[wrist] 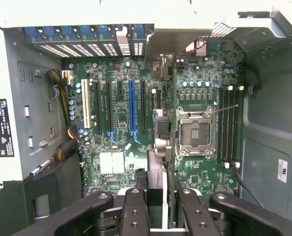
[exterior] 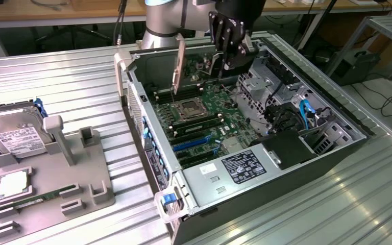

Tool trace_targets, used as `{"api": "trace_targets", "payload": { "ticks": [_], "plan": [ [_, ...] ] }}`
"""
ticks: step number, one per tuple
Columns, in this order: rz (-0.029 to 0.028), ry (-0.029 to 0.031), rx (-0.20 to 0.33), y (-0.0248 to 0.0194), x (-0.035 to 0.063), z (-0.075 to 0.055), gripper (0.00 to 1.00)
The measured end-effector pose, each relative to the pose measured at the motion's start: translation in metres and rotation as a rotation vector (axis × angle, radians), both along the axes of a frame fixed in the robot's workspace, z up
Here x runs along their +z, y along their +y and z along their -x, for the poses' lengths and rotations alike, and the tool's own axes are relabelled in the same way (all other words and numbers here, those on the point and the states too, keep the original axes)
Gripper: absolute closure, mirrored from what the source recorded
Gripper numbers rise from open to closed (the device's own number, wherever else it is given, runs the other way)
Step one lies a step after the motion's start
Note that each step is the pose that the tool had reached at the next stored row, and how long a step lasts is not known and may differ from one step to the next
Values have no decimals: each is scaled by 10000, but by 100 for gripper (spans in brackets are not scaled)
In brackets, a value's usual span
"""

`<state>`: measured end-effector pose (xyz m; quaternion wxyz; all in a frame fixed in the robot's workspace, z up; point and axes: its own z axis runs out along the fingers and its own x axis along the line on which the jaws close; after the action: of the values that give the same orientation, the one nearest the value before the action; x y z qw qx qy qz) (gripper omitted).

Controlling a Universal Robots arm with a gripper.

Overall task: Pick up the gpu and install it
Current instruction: 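Insert the gpu into the slot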

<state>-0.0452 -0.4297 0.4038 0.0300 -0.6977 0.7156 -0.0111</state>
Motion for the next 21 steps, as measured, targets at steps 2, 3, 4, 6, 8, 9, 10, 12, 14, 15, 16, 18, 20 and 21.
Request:
{"api": "trace_targets", "payload": {
  "ticks": [2, 3, 4, 6, 8, 9, 10, 12, 14, 15, 16, 18, 20, 21],
  "plan": [
    [-19, 0, 1, -12, -11, 4, 72],
    [-27, -1, 1, -18, -15, 6, 72],
    [-32, -1, 0, -22, -20, 8, 72],
    [-30, 0, 0, -30, -26, 9, 72],
    [-31, 0, 0, -40, -34, 11, 72],
    [-31, 0, 0, -45, -38, 12, 72],
    [-30, 0, 1, -50, -40, 13, 72],
    [-30, 0, 0, -62, -49, 15, 72],
    [-31, 0, 0, -70, -55, 17, 72],
    [-30, 0, 1, -73, -58, 18, 72],
    [-31, 0, 0, -77, -61, 20, 72],
    [-31, 1, 0, -84, -68, 22, 72],
    [-31, 0, 1, -90, -74, 23, 72],
    [-29, 1, 0, -93, -76, 24, 72]
  ]
}}
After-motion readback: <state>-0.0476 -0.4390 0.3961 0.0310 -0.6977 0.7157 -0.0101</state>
